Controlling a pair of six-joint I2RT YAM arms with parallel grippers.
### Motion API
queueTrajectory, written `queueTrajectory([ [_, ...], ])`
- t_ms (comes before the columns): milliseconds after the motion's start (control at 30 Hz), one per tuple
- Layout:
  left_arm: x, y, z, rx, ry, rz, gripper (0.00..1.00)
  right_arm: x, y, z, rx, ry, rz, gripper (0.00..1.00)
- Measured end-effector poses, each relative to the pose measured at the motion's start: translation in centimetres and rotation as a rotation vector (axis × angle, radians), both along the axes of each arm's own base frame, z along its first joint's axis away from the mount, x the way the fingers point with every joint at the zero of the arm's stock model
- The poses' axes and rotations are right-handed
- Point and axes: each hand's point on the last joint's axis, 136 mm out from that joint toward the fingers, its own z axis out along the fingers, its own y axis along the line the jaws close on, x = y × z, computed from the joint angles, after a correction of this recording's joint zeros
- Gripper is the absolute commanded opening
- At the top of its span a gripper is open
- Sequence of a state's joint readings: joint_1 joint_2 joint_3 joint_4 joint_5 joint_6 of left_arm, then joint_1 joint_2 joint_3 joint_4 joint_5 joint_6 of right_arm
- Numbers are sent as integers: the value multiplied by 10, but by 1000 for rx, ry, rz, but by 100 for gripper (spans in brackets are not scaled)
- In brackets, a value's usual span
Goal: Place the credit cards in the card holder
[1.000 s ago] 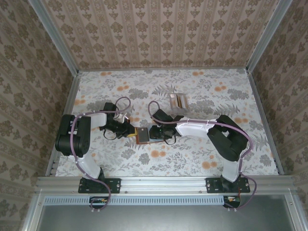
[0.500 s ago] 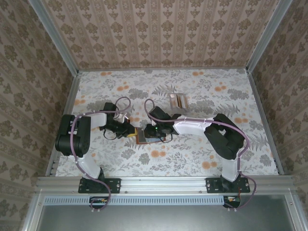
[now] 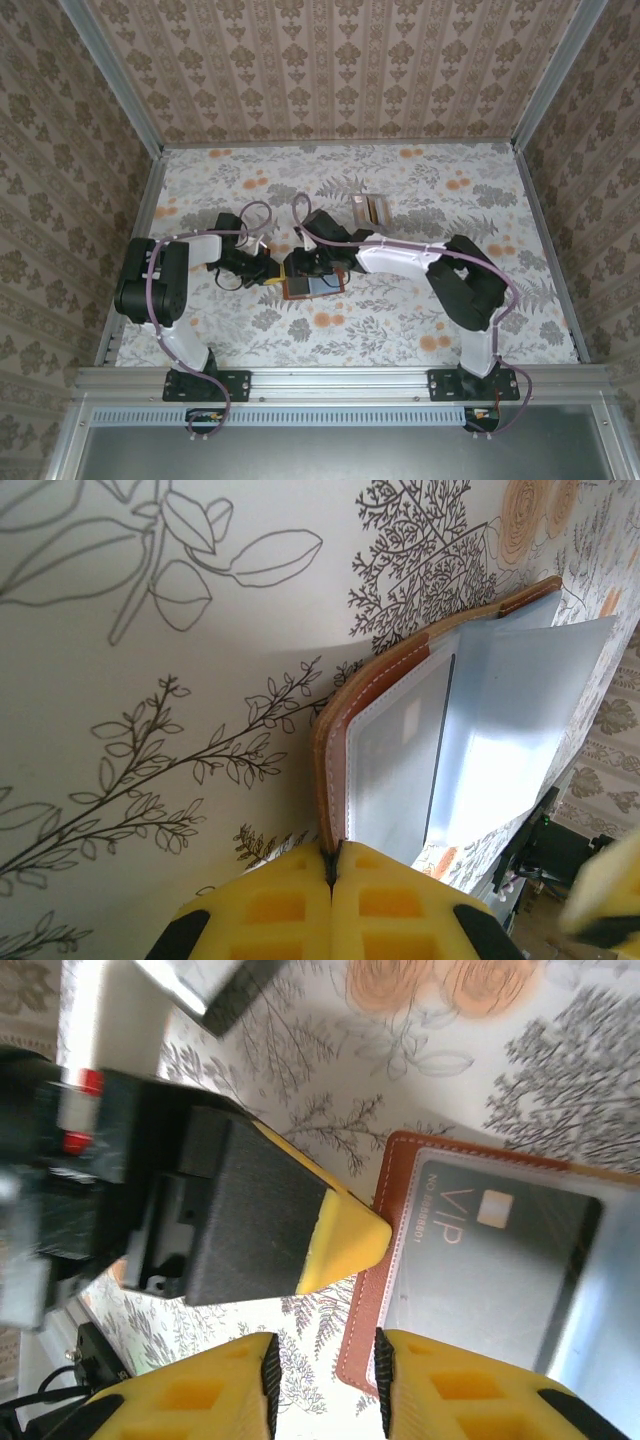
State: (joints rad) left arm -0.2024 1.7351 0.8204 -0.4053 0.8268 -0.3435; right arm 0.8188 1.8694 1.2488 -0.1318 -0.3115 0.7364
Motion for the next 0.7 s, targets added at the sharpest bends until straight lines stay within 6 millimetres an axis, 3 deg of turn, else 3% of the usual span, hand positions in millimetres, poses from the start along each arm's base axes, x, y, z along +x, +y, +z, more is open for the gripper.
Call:
queueTrajectory([
  [167, 0, 0, 0, -1, 0, 0, 0, 13, -42, 39, -7, -114, -133, 46],
  [233, 0, 0, 0, -3, 0, -1, 0, 19, -61, 41, -17, -126, -187, 48],
  [400, 0, 0, 0, -4, 0, -1, 0, 15, -94, 3, -107, -60, -242, 51],
  [533, 0, 0, 0, -4, 1, -1, 0, 3, -99, -22, -149, -7, -228, 47],
  [700, 0, 0, 1, -4, 0, -1, 0, -5, -96, -39, -151, 41, -205, 45],
])
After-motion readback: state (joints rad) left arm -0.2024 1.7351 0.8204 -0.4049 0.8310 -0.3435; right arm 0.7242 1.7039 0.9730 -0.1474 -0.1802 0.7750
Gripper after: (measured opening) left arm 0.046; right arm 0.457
